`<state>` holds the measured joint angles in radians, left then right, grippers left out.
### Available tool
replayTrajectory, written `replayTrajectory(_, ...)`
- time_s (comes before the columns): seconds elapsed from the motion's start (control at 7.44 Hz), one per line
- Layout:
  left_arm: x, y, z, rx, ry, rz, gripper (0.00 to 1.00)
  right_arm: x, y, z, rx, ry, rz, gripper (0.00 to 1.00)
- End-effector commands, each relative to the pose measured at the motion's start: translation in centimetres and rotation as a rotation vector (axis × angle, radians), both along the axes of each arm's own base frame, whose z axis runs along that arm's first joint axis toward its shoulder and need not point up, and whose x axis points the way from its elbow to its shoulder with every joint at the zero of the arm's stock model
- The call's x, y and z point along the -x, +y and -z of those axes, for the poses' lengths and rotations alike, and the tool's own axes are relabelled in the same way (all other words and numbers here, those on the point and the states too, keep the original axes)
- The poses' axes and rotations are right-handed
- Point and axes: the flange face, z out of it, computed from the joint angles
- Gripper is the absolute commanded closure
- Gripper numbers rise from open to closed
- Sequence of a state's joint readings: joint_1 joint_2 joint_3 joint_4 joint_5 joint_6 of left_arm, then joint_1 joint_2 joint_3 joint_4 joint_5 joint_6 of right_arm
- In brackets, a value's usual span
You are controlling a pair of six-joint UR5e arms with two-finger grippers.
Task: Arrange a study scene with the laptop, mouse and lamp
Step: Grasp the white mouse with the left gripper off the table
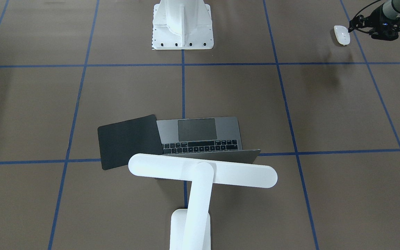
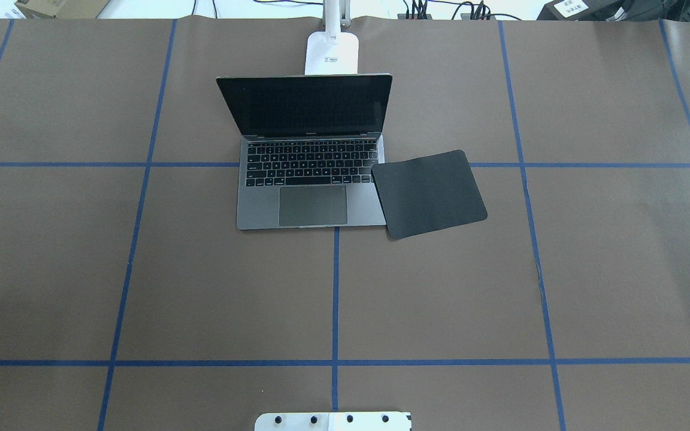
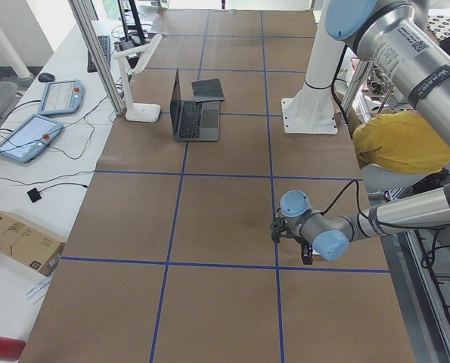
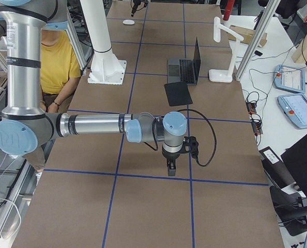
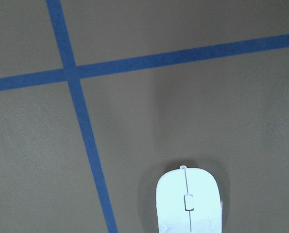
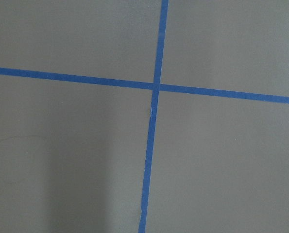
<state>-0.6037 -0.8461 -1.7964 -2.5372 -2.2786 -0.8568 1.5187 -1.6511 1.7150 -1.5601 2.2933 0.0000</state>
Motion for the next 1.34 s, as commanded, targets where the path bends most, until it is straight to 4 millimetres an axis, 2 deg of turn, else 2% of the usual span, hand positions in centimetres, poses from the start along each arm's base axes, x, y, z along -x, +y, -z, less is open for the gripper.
replayTrajectory(0.0,-0.6,1.0,-0.8,0.026,0.001,0.009,0.01,0.0,0.0,0.0,0.001,0.000,0.000,0.00)
replayTrajectory(0.54,-5.6,2.1,-0.7,0.062,-0.020,-0.001,0.01,0.0,0.0,0.0,0.000,0.000,0.000,0.00)
replayTrajectory(0.81,-6.3,2.8,-0.6,0.068,-0.013,-0.033,0.01,0.0,0.0,0.0,-0.001,0.002,0.000,0.00)
replayTrajectory(1.21,-6.3,3.1,-1.1,0.071,-0.023,-0.046,0.01,0.0,0.0,0.0,-0.001,0.000,0.000,0.00)
